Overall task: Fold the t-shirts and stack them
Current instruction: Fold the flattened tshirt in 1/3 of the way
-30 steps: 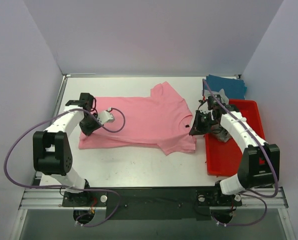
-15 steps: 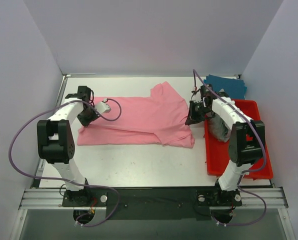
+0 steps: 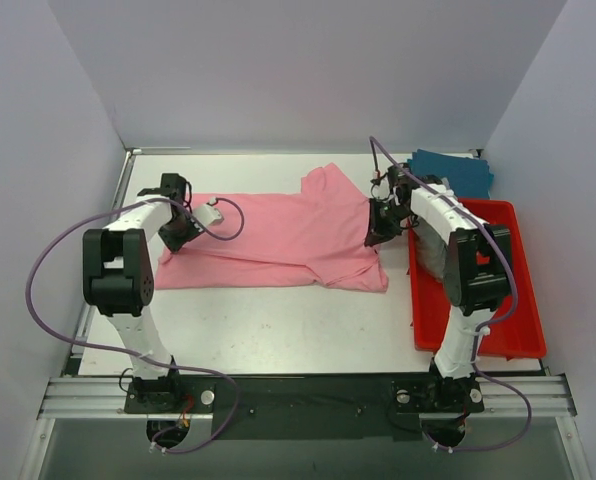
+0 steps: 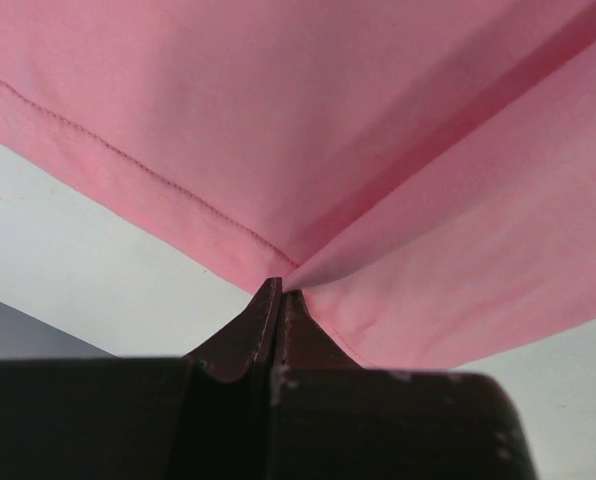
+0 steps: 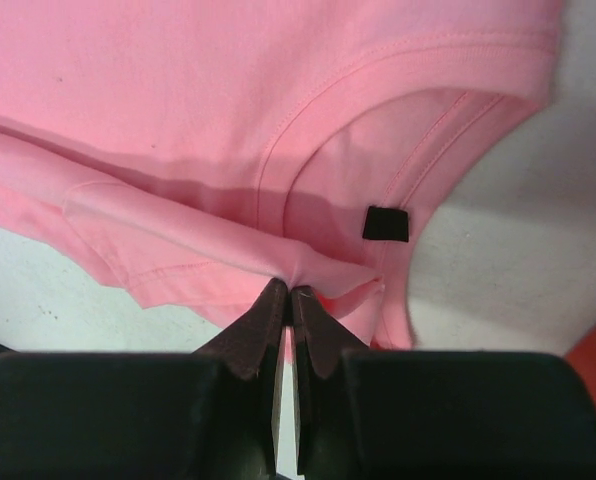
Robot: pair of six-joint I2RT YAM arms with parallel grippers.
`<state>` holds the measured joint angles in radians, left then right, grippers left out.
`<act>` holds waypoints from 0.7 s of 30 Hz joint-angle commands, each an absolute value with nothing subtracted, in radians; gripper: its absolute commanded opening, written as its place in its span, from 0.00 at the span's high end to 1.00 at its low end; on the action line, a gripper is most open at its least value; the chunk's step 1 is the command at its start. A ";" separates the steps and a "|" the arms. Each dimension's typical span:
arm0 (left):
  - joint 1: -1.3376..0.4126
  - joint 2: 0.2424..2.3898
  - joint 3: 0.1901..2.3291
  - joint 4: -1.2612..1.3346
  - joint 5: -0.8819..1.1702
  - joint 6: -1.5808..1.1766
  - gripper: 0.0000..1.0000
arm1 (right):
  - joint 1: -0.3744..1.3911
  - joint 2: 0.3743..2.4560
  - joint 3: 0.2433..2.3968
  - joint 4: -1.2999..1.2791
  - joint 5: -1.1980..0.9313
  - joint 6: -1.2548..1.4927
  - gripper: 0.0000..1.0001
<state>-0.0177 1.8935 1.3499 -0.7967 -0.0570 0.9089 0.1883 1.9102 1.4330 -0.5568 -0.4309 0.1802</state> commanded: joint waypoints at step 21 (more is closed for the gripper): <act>0.041 1.821 1.426 -0.507 -0.127 0.770 0.43 | 0.291 1.824 1.546 -0.578 -0.106 0.178 0.43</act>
<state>0.0002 1.9064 1.3605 -0.5705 -0.1299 0.8135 0.2405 1.9980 1.5719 -0.5705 -0.2386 0.1570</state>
